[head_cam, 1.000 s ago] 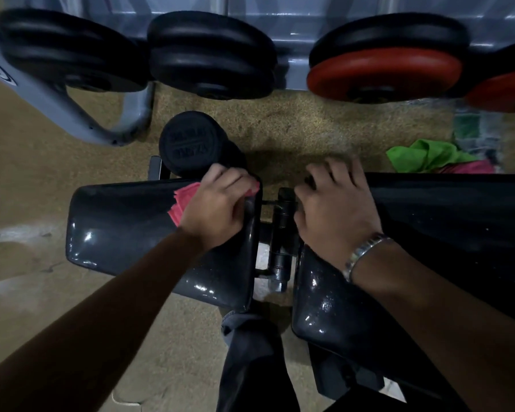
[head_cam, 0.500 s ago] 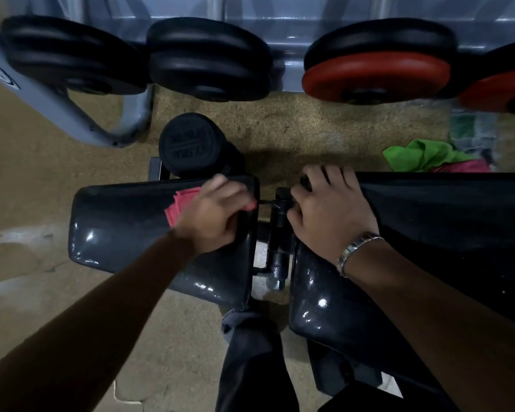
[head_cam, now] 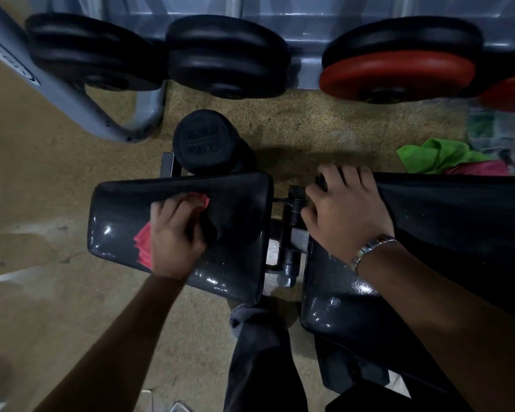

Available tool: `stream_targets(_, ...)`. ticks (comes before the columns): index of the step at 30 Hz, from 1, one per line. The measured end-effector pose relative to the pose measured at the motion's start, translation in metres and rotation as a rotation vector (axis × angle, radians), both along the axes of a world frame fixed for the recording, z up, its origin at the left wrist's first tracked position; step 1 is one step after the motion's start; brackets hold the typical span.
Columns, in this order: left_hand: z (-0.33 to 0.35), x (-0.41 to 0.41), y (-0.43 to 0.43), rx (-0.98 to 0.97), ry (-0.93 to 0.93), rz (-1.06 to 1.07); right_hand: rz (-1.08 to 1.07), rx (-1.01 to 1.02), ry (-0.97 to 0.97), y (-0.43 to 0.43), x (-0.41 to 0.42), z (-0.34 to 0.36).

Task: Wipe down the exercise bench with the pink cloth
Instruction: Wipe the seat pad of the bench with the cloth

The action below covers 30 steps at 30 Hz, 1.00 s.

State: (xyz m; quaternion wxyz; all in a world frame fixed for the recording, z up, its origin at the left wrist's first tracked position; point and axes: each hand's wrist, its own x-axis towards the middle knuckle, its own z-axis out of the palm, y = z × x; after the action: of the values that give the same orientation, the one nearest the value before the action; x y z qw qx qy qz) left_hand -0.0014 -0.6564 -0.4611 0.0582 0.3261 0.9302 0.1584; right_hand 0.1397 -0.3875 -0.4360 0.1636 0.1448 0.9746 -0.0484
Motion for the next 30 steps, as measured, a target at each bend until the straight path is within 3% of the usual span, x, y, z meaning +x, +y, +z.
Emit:
stream_targets(5,-0.006,0.012,-0.037,-0.031,0.015,-0.406,-0.007,0.006,0.041,0.000,-0.001,-0.002)
stream_targets(11,-0.016,0.033,-0.014,0.056,0.068,0.030,-0.007,0.021,0.038,0.000,0.000,-0.007)
stream_targets(15,-0.012,0.032,-0.042,0.019,0.051,-0.332,-0.017,0.027,0.054,-0.001,-0.001,-0.008)
stream_targets(17,-0.007,0.023,-0.050,0.000,0.040,-0.340,-0.025,0.033,0.066,-0.001,-0.001,-0.009)
stream_targets(23,-0.013,0.057,-0.020,0.074,0.011,0.138,-0.017,0.048,0.079,-0.002,-0.002,-0.008)
stream_targets(28,-0.017,0.063,-0.059,-0.005,0.065,-0.269,-0.030,0.046,0.104,-0.002,-0.001,-0.009)
stream_targets(30,-0.015,0.058,-0.072,-0.019,0.092,-0.243,-0.031,0.038,0.119,-0.003,0.000,-0.008)
